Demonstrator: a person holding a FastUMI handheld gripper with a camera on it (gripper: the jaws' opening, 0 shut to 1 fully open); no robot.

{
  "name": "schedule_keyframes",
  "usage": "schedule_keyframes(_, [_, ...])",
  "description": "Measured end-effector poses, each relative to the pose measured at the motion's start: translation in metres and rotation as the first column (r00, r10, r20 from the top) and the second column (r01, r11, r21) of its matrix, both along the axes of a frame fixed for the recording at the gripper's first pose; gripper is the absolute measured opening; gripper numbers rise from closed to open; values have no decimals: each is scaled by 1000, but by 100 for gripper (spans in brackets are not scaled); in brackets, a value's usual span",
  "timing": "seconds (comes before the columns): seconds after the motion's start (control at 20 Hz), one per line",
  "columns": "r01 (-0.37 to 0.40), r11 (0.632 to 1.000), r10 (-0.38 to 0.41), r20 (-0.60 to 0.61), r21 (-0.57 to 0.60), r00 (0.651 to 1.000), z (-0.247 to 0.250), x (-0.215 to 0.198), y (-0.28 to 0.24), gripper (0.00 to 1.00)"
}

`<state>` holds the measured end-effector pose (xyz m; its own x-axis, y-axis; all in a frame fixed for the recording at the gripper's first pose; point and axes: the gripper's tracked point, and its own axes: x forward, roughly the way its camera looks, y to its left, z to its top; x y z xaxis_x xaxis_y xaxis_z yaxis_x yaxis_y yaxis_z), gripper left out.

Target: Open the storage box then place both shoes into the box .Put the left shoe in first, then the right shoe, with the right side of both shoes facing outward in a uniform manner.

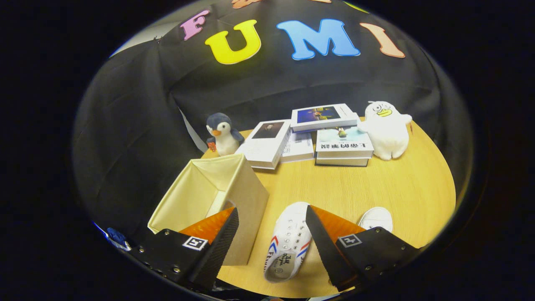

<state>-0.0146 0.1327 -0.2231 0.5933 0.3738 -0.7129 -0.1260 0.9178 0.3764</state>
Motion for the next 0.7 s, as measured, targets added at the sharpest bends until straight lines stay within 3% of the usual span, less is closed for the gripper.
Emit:
schedule_keyframes(0.45, [-57,995,42,-183,-77,982,-83,-34,-16,98])
schedule_keyframes(0.7, [-51,994,24,-264,-95,964,-113,-43,-22,93])
